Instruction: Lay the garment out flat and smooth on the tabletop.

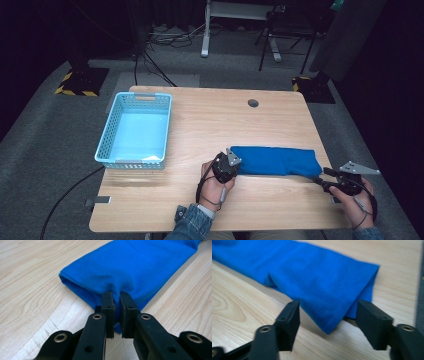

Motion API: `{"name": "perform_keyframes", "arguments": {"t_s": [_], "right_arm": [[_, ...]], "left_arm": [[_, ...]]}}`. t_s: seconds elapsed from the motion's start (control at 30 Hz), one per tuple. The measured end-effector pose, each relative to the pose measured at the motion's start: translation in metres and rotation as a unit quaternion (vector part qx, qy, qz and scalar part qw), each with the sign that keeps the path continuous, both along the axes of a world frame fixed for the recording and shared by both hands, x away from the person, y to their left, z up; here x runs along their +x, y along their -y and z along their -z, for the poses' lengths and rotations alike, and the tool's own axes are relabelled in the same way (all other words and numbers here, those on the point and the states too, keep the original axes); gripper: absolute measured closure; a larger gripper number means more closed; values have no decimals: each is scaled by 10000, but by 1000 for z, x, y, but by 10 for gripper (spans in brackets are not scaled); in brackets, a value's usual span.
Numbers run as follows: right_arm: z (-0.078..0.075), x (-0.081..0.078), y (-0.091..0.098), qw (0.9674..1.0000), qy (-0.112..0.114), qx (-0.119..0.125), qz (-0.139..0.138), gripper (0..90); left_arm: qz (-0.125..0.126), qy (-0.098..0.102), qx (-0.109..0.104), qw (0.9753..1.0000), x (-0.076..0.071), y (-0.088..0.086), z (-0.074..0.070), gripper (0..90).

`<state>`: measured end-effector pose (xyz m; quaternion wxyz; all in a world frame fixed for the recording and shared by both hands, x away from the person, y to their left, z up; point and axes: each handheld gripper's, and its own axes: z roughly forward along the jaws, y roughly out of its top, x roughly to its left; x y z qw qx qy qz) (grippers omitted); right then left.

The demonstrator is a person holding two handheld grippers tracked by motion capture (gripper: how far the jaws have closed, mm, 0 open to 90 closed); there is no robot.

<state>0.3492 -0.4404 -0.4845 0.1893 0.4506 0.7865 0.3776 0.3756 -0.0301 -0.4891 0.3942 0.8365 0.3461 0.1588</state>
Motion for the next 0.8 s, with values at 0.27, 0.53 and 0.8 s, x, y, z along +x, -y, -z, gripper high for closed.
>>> {"name": "perform_keyframes", "arguments": {"t_s": [0.27,0.53,0.8], "right_arm": [[-1,3,-16,9975,-80,-588,-392,860],[-37,-20,-29,9939,281,-689,-810,866],[-67,-56,-46,9872,288,-471,-1498,865]], "left_arm": [[-37,141,-70,9999,-11,-12,-12,833],[-134,295,-128,9994,-39,-42,-31,830],[169,42,-223,9996,-89,-75,-53,830]]}}
